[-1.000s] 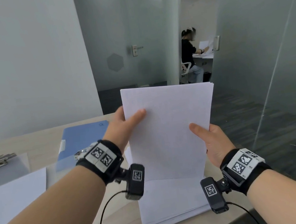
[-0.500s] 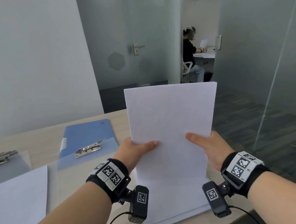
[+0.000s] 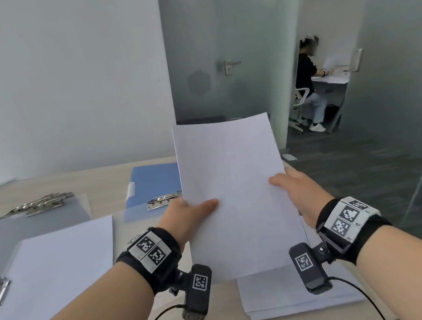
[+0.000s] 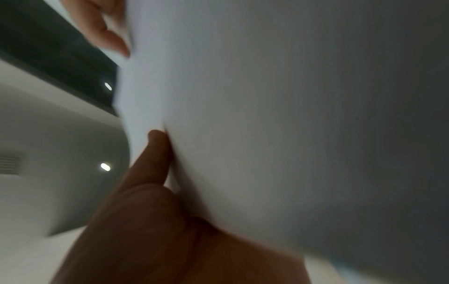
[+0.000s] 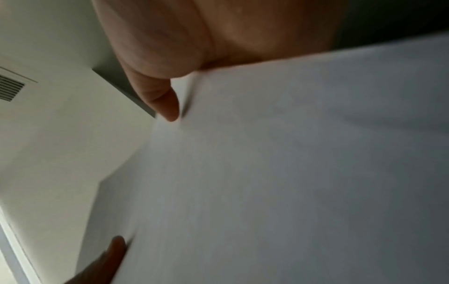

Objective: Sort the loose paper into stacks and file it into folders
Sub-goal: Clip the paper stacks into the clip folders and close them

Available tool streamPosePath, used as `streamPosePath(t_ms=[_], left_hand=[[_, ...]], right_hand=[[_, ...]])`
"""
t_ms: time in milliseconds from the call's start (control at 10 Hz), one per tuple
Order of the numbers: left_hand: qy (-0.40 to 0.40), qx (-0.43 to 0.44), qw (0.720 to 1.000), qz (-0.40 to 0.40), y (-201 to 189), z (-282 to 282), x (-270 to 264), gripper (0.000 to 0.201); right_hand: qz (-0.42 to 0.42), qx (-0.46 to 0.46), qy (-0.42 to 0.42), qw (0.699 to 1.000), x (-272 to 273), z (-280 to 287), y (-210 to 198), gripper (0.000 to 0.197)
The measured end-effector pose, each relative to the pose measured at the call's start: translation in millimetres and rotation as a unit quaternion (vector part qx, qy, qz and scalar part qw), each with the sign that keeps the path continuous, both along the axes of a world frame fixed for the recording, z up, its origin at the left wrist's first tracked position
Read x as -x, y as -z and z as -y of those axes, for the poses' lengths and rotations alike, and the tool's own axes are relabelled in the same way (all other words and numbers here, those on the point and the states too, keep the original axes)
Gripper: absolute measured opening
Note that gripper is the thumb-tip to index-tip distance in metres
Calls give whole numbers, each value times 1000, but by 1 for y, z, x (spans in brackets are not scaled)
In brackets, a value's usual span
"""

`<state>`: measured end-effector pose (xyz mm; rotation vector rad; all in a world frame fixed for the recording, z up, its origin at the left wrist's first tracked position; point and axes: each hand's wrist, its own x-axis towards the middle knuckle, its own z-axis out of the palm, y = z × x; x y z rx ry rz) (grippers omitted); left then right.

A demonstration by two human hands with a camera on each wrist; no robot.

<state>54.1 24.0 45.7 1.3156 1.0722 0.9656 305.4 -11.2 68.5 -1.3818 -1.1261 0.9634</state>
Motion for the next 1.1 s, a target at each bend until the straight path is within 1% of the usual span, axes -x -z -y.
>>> streamPosePath(t_ms=[100,200,300,400,500,600,700,800,900,1000,1100], left_hand=[[-18,69,997,-27,17,2,40,46],[-13,57,991,-121,28,4,74,53],[37,23,954,-296,24,12,99,57],[103,-3,884,-457,17,16,116,65],[166,-12,813,-557,25,13,132,75],[171,-34,771,-612,37,14,141,62],[156,-36,747,-646,32,19,147,58],[131,-30,755,-642,23,17,157,57],[94,-28,782,-615,21,12,164,55],[68,-23,794,-604,26,10,166,55],[55,-21,800,-597,35,10,169,68]], right_hand=[[58,93,-48,993,27,-15,18,21],[86,139,-82,983,55,-23,34,32],[111,163,-89,976,71,-35,49,34],[138,188,-90,968,81,-45,59,33],[166,206,-87,960,88,-55,67,32],[209,232,-93,946,95,-64,72,44],[244,251,-102,931,105,-61,69,38],[258,270,-80,924,121,-54,64,23],[258,267,-49,927,130,-47,62,39],[182,284,-10,941,131,-49,80,23],[177,311,1,934,126,-49,85,11]])
